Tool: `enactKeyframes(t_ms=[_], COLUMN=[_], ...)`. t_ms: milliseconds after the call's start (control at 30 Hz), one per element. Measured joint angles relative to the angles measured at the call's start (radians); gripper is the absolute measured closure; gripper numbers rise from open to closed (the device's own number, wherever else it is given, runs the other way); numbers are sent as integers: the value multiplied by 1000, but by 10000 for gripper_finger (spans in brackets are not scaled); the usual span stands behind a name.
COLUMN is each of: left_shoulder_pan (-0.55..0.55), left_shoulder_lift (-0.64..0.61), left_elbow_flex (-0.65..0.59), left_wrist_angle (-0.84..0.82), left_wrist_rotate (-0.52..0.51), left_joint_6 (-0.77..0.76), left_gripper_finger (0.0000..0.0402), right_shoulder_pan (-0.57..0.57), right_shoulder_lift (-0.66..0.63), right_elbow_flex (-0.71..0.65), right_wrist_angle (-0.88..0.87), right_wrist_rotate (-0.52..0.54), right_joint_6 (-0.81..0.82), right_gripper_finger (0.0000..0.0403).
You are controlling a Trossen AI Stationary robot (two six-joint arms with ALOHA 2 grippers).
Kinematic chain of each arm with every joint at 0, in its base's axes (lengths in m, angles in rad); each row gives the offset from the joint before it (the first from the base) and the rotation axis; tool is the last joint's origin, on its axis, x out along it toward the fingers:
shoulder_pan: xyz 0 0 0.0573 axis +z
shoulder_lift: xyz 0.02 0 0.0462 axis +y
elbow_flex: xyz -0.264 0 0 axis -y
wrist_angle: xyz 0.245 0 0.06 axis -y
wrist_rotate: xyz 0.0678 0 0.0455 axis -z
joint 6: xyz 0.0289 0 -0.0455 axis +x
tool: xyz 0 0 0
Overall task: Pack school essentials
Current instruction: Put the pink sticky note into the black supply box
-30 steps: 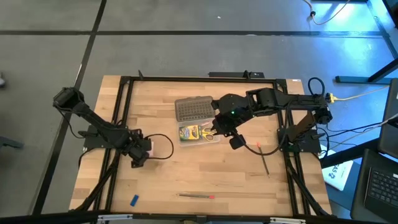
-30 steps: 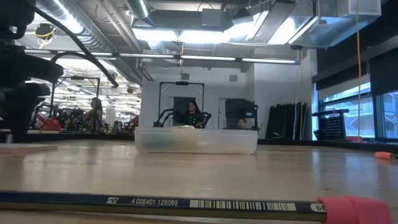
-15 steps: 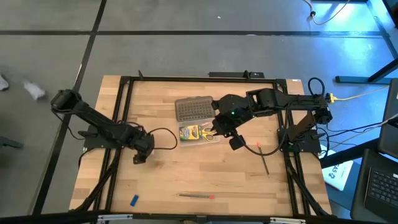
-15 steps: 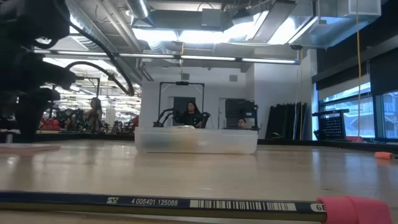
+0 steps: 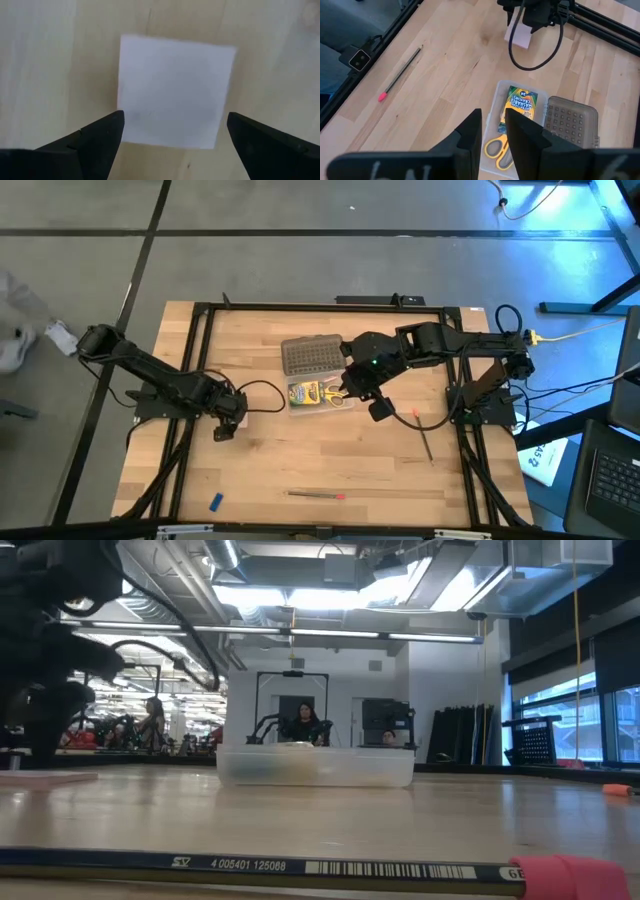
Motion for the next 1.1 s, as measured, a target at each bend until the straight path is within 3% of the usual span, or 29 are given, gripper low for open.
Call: enactKeyframes(t_ms=[1100], left_shoulder_pan=[11], left_shoulder_lift=[3], left_elbow_flex=[-11], left_wrist_angle=[52], left_wrist_rotate=[-33], left_joint_6=[53], left_gripper_finger=[52], right_shoulder_pan=[0], right_shoulder_lift=[0], right_elbow_flex=[0], right_wrist_angle=[0], right_wrist_rotate=[0], right_joint_6=[0], right_gripper_finger=[315])
